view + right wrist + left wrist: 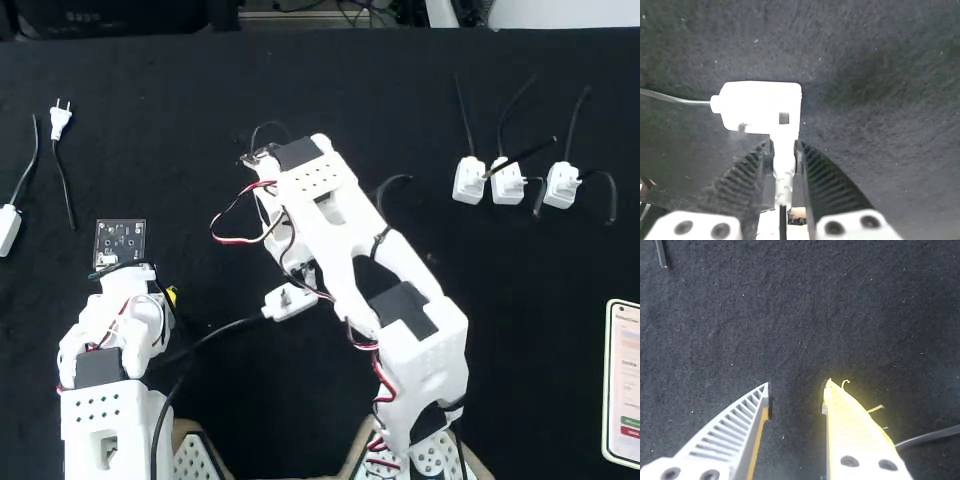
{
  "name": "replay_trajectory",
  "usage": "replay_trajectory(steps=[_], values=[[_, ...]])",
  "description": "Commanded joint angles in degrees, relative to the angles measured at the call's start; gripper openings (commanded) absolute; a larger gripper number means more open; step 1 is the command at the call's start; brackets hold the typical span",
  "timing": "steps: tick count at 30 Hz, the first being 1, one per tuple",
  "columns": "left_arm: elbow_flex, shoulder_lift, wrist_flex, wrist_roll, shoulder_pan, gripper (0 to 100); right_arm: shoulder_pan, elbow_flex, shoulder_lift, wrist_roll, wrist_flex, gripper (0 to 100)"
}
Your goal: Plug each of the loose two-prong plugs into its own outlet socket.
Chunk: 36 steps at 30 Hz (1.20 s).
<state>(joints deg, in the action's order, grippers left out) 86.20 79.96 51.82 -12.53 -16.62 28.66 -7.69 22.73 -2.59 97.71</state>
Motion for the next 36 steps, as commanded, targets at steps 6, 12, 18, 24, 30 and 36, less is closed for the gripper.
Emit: replay_trajectory(steps=[6, 12, 18, 24, 30, 36], values=[[-1.1, 0.5, 0.2, 0.4, -0.6, 18, -0.1, -2.4, -0.1, 0.4, 0.6, 1.0], [-1.1, 0.5, 0.2, 0.4, -0.6, 18, 0.0, 0.1, -0.2, 1.6, -0.9, 1.0], [-1.1, 0.5, 0.2, 0.4, -0.6, 18, -0.2, 1.1, -0.1, 1.6, -2.2, 1.0], [-1.1, 0.5, 0.2, 0.4, -0.6, 18, -0.3, 0.7, -0.7, 1.1, -0.3, 1.0], [-1.1, 0.5, 0.2, 0.4, -0.6, 18, 0.0, 0.2, -1.6, 1.1, 0.9, 1.0], [-1.1, 0.5, 0.2, 0.4, -0.6, 18, 0.0, 0.3, -1.4, 1.2, -0.4, 1.0]])
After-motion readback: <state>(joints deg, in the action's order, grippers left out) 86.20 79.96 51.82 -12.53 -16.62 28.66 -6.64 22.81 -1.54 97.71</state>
